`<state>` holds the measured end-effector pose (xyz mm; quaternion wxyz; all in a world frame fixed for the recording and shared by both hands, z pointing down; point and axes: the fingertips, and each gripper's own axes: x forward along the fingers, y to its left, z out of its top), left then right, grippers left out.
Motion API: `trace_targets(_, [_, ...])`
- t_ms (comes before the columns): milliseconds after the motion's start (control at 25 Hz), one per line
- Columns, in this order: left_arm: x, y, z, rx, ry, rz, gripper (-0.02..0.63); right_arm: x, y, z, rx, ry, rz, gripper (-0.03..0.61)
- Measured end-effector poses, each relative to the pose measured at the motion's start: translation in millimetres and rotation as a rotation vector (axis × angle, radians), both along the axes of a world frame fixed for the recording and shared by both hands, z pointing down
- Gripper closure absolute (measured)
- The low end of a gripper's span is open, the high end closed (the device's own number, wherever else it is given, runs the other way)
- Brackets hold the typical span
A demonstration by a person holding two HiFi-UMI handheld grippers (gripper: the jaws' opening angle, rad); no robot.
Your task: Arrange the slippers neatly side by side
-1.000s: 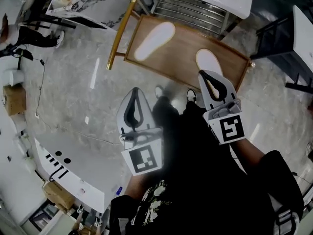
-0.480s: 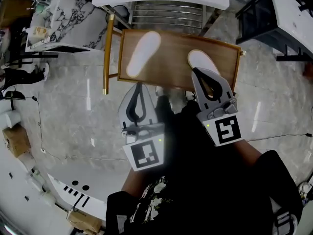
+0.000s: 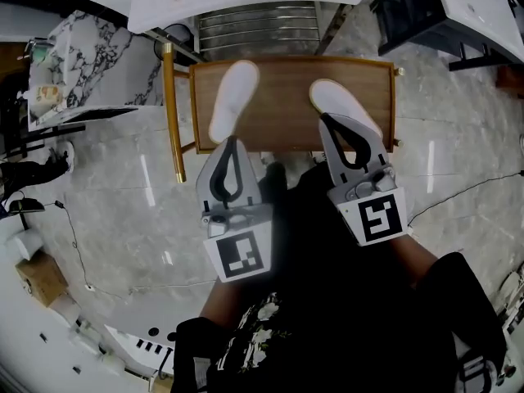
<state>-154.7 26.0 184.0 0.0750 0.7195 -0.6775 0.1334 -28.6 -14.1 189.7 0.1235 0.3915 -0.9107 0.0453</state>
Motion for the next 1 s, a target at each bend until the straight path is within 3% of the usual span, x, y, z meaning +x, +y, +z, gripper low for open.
trace_targets(680, [-18,-28,65,-0.122,0.033,0.231,0.612,-24,6,49,-0.090,0.061,0.187,0.580])
trace_targets(1000, [-15,-39,112,-0.220,0.063,0.239,0.612,-22,1,80,-0.171,0.105,0.194,0.580])
